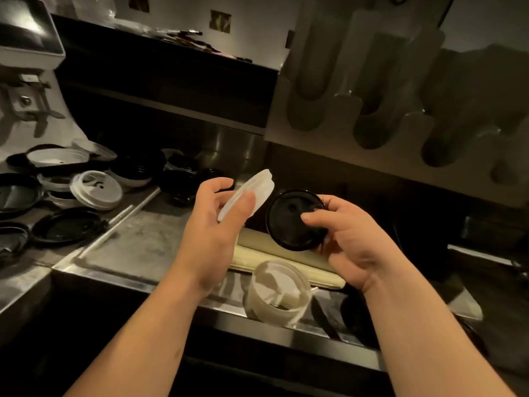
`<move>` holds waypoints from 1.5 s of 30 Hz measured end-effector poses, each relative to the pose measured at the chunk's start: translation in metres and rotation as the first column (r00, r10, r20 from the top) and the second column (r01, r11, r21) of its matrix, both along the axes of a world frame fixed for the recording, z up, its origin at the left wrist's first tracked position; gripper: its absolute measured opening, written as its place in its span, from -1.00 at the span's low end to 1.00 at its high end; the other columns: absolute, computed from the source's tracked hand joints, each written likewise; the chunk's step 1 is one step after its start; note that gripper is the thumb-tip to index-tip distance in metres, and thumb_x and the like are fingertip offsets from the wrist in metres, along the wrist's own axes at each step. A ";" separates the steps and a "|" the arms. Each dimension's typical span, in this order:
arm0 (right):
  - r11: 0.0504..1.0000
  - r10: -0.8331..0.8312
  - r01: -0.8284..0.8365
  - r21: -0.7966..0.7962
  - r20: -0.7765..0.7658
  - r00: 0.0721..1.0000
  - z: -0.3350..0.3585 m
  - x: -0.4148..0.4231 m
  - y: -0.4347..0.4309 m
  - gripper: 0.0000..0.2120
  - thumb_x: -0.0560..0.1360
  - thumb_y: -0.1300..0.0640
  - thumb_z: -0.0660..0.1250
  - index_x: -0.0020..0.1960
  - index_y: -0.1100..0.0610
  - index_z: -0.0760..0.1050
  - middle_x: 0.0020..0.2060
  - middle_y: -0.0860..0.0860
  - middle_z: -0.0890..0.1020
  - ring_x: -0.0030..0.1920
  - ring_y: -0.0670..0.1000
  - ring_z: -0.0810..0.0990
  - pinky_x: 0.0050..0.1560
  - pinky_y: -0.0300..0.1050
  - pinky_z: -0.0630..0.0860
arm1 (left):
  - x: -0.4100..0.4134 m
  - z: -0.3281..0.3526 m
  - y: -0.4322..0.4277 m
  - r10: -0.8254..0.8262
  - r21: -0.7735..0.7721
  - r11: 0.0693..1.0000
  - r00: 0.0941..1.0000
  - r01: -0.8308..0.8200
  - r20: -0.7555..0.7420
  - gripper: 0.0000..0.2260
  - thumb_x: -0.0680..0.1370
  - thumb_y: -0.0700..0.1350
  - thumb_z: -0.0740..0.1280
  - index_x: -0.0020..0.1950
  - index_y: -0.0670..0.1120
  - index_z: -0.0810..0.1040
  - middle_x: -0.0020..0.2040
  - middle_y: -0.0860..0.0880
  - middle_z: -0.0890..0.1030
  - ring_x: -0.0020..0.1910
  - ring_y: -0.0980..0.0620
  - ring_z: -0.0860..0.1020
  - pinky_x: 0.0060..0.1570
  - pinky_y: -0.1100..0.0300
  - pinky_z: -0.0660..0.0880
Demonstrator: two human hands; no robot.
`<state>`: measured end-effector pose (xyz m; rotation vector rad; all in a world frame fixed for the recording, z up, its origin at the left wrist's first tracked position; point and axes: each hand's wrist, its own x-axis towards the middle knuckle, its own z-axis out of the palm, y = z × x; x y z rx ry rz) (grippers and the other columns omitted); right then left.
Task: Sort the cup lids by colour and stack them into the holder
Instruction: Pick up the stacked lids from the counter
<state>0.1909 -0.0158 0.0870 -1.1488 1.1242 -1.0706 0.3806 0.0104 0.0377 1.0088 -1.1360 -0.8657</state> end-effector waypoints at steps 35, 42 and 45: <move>0.837 -0.190 -0.417 -0.355 -0.902 0.387 -0.055 -0.184 0.074 -0.81 0.60 0.17 0.34 0.14 -0.03 0.64 0.08 -0.15 0.62 0.24 -0.17 0.51 0.17 -0.45 0.38 | -0.161 -0.033 0.028 0.137 -0.108 0.991 0.662 -0.085 0.737 -0.31 0.38 0.27 0.47 0.40 0.12 0.28 0.22 0.25 0.32 0.18 0.23 0.25 0.15 0.23 0.28; 0.842 -0.194 -0.383 -0.380 -0.876 0.442 -0.060 -0.186 0.080 -0.84 0.56 0.02 0.40 0.13 -0.05 0.64 0.14 -0.19 0.62 0.37 -0.23 0.41 0.40 -0.17 0.39 | -0.161 -0.039 0.021 0.168 -0.137 0.986 0.527 -0.099 0.833 -0.28 0.37 0.33 0.45 0.41 0.11 0.28 0.34 0.14 0.42 0.27 0.09 0.32 0.20 0.16 0.32; 0.862 -0.190 -0.345 -0.372 -0.867 0.462 -0.057 -0.186 0.081 -0.83 0.53 -0.04 0.43 0.09 -0.05 0.66 0.11 -0.18 0.64 0.32 -0.21 0.46 0.35 -0.10 0.46 | -0.163 -0.036 0.020 0.173 -0.147 0.985 0.524 -0.091 0.834 -0.28 0.37 0.33 0.46 0.40 0.12 0.27 0.33 0.15 0.42 0.27 0.08 0.33 0.19 0.13 0.34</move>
